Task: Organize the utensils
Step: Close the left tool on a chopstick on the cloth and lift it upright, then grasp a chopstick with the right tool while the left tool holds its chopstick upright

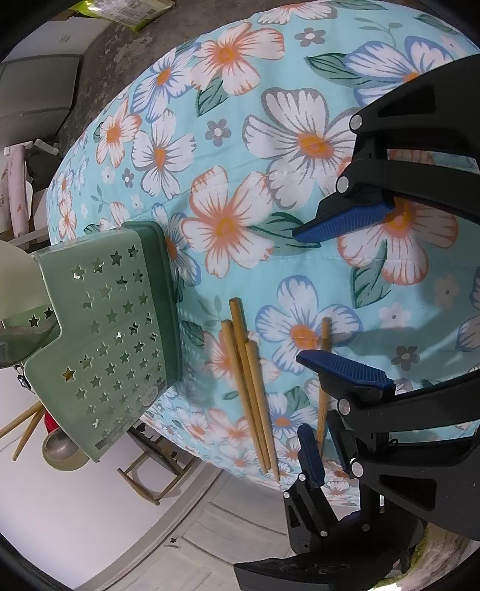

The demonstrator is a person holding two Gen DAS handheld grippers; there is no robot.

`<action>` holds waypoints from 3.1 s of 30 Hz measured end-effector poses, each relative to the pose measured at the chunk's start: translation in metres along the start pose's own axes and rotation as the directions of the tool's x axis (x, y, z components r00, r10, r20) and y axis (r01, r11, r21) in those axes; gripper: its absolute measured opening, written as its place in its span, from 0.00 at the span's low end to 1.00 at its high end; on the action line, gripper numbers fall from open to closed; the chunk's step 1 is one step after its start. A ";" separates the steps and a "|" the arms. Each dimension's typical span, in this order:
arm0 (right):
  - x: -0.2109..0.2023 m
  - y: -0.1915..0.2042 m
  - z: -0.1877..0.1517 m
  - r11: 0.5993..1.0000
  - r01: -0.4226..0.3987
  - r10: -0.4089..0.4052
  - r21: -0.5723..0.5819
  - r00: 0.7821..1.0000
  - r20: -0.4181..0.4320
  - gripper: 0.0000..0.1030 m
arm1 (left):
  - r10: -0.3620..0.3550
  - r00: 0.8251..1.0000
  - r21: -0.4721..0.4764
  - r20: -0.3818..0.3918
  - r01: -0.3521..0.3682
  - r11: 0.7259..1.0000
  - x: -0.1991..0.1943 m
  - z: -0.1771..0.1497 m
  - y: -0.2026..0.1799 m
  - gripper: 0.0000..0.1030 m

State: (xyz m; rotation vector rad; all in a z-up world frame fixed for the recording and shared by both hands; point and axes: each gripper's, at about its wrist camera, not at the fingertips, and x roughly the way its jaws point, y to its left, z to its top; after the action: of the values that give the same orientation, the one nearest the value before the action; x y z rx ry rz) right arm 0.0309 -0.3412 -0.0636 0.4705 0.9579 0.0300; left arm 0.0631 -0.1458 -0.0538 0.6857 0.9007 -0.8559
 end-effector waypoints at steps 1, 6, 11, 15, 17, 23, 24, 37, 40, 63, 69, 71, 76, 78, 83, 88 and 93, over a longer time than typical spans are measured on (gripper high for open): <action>0.000 0.000 0.000 1.000 -0.001 0.001 0.002 1.000 0.001 0.57 | 0.002 1.000 0.002 0.006 -0.002 1.000 -0.001 -0.002 -0.001 0.17; 0.000 -0.001 0.000 1.000 -0.004 0.004 0.009 1.000 0.001 0.57 | -0.012 1.000 -0.031 0.015 0.012 0.999 -0.011 -0.018 0.002 0.07; 0.000 -0.002 0.000 1.000 -0.005 0.005 0.014 1.000 0.005 0.57 | -0.066 0.998 -0.139 -0.011 0.064 0.988 -0.026 -0.042 0.013 0.05; -0.001 -0.002 0.000 1.000 -0.005 0.005 0.015 1.000 0.004 0.57 | -0.152 0.988 -0.258 -0.032 0.139 0.956 -0.033 -0.055 0.028 0.05; -0.001 -0.002 0.000 1.000 -0.005 0.005 0.015 1.000 0.005 0.57 | -0.192 0.981 -0.298 -0.023 0.177 0.938 -0.034 -0.055 0.035 0.06; -0.001 -0.002 -0.001 1.000 -0.005 0.005 0.015 1.000 0.005 0.57 | -0.232 0.973 -0.310 -0.014 0.217 0.926 -0.023 -0.034 0.045 0.12; -0.001 -0.002 -0.001 1.000 -0.006 0.005 0.015 1.000 0.005 0.57 | -0.234 0.972 -0.305 -0.018 0.217 0.927 -0.019 -0.031 0.046 0.12; -0.002 -0.002 -0.002 1.000 -0.016 0.016 0.019 1.000 0.015 0.57 | -0.256 0.967 -0.320 0.013 0.246 0.915 0.010 0.002 0.051 0.05; -0.002 -0.004 -0.003 1.000 -0.020 0.020 0.021 1.000 0.016 0.57 | -0.248 0.968 -0.342 0.034 0.245 0.907 0.004 -0.003 0.055 0.05; 0.006 0.033 0.006 0.996 -0.074 0.075 -0.056 0.997 0.012 0.52 | -0.069 0.944 -0.747 0.323 0.299 0.594 -0.053 -0.106 0.139 0.05; 0.020 0.049 0.022 0.991 -0.079 0.083 -0.105 0.996 0.029 0.47 | -0.049 0.950 -0.786 0.309 0.284 0.550 -0.045 -0.124 0.141 0.05; 0.026 0.050 0.026 0.990 -0.086 0.090 -0.111 0.996 0.026 0.46 | -0.046 0.952 -0.795 0.303 0.280 0.538 -0.042 -0.129 0.142 0.05; 0.042 0.059 0.020 0.981 -0.117 0.114 -0.158 0.993 -0.027 0.42 | -0.039 0.952 -0.809 0.304 0.280 0.517 -0.039 -0.138 0.145 0.05; 0.040 0.066 0.017 0.972 -0.139 0.135 -0.189 0.990 -0.034 0.42 | -0.038 0.952 -0.811 0.305 0.280 0.514 -0.039 -0.140 0.145 0.05; 0.040 0.062 0.024 0.983 -0.062 0.062 -0.173 0.998 -0.003 0.42 | -0.041 0.950 -0.814 0.310 0.287 0.506 -0.038 -0.145 0.146 0.05; 0.049 0.062 0.032 0.984 -0.064 0.066 -0.164 0.998 0.010 0.42 | -0.040 0.948 -0.813 0.315 0.291 0.504 -0.038 -0.147 0.146 0.05; 0.043 0.082 0.017 0.952 -0.170 0.164 -0.254 0.985 -0.045 0.42 | -0.039 0.948 -0.815 0.316 0.292 0.501 -0.038 -0.146 0.146 0.05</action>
State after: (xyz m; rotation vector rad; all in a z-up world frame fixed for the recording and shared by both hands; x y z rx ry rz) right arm 0.0845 -0.2642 -0.0565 0.3101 0.9200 0.3105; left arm 0.1188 0.0560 -0.0653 -0.4106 1.0201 -0.5280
